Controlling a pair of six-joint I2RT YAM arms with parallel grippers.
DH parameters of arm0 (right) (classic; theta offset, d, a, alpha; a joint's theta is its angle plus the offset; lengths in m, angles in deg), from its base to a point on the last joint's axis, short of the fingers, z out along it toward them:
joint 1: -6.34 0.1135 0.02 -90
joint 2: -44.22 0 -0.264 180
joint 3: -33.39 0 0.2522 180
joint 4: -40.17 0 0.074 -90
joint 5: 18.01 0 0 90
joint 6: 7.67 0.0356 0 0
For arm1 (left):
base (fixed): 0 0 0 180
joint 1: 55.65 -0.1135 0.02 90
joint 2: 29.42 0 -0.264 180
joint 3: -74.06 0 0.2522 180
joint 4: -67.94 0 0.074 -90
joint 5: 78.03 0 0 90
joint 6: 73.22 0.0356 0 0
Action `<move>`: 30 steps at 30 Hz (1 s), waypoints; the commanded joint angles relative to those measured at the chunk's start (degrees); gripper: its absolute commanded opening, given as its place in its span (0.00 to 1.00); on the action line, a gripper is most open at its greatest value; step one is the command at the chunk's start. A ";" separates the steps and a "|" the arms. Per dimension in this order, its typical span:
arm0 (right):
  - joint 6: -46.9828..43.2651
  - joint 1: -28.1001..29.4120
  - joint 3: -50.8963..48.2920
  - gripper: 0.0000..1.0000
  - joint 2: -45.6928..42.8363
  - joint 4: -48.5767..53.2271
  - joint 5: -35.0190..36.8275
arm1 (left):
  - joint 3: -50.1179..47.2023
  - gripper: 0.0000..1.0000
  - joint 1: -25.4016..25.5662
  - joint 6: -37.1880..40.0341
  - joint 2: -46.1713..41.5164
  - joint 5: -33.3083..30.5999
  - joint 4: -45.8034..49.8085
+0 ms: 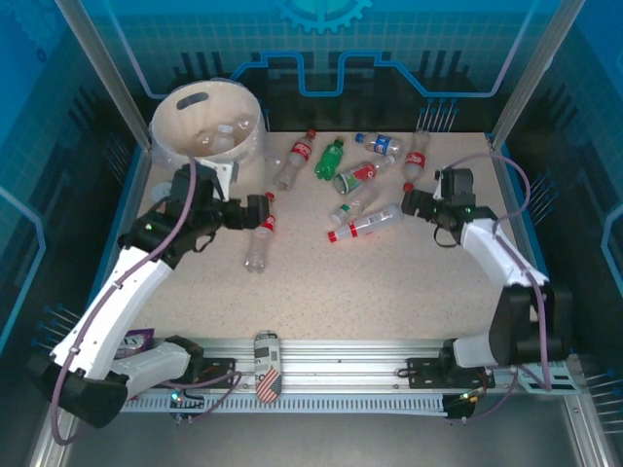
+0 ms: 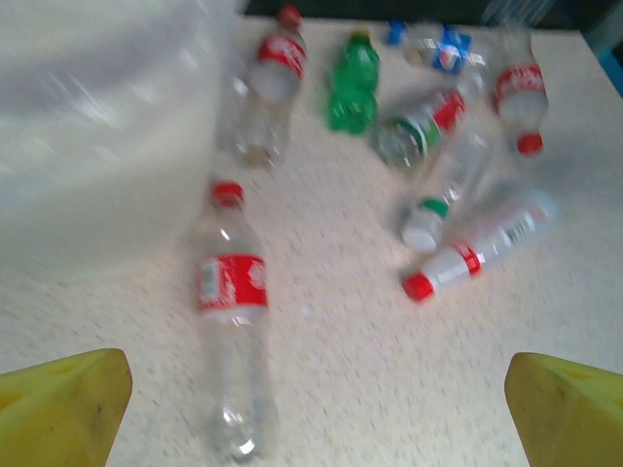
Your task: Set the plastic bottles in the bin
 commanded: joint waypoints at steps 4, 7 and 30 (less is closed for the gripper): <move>1.27 -1.37 16.15 0.97 16.81 0.94 5.27 | -10.88 0.99 8.57 -12.89 -5.51 0.65 -5.29; 1.11 -1.38 25.09 0.99 25.82 4.35 7.06 | -18.43 0.99 12.73 -19.83 -5.91 0.61 -13.66; -1.79 -3.10 75.17 0.92 64.57 30.65 5.97 | -25.33 0.99 18.86 -24.39 -2.20 -1.36 -26.17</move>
